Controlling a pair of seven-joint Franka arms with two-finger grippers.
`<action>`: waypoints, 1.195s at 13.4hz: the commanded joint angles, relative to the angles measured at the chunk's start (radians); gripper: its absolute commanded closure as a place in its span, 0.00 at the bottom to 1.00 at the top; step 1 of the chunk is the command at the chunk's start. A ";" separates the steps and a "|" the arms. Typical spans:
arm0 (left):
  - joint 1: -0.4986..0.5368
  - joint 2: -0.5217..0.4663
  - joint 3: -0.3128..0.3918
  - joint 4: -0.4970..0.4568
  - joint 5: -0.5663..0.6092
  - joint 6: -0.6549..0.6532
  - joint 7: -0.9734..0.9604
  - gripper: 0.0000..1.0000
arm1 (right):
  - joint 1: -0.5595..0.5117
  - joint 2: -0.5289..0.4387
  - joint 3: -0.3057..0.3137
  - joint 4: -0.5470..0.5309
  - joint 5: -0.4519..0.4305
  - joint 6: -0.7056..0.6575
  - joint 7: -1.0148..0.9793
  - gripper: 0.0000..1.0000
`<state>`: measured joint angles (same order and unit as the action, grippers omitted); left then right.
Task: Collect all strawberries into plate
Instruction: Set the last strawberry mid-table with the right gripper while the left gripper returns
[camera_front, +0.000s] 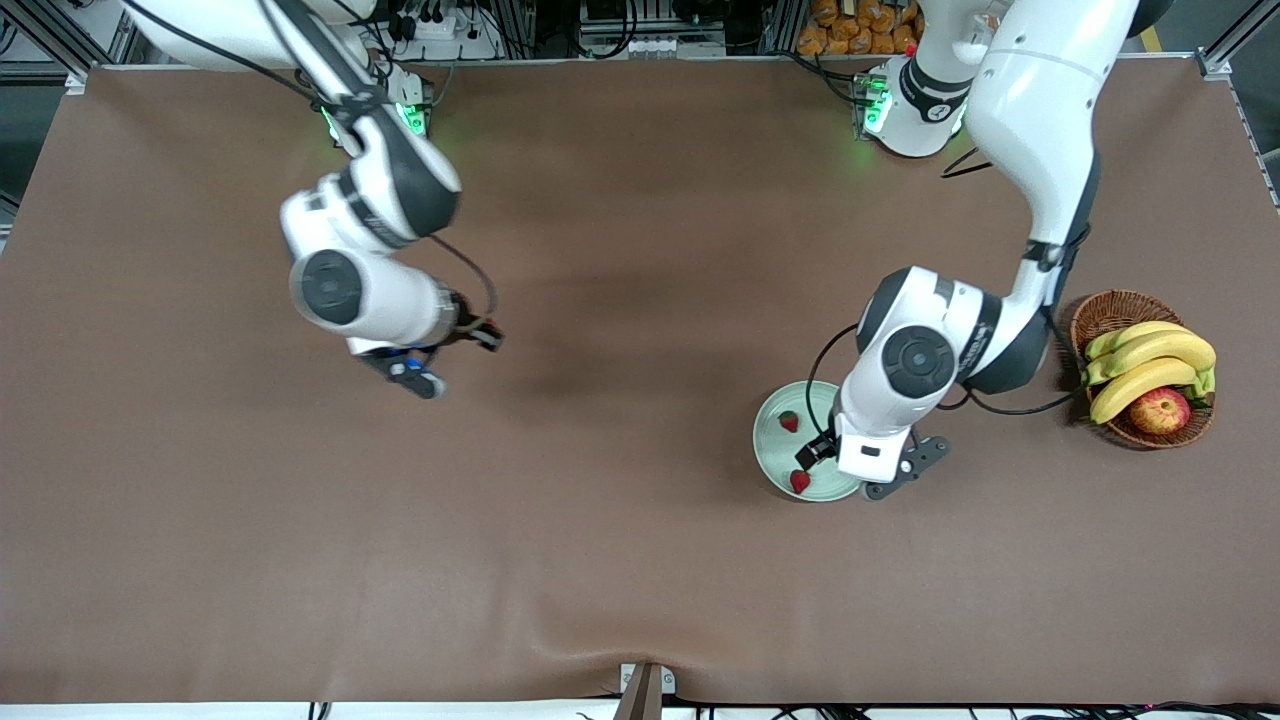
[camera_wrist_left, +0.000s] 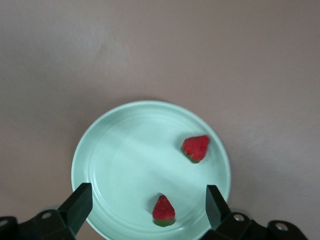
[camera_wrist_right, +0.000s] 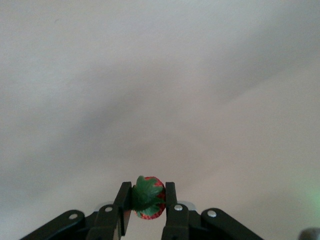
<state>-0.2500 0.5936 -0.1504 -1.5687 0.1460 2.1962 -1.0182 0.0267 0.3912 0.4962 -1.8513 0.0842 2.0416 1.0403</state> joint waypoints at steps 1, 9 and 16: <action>0.002 -0.096 -0.003 -0.025 0.015 -0.019 -0.011 0.00 | 0.076 0.113 -0.013 0.029 0.002 0.121 0.122 0.98; -0.006 -0.129 -0.084 -0.028 0.004 -0.081 -0.030 0.00 | 0.409 0.279 -0.201 0.047 -0.004 0.400 0.309 0.97; -0.043 -0.097 -0.092 -0.031 0.004 -0.081 -0.034 0.00 | 0.380 0.265 -0.215 0.157 0.011 0.225 0.342 0.00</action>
<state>-0.2808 0.4898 -0.2394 -1.6021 0.1459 2.1209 -1.0411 0.4225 0.6595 0.2803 -1.7750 0.0840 2.3801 1.3625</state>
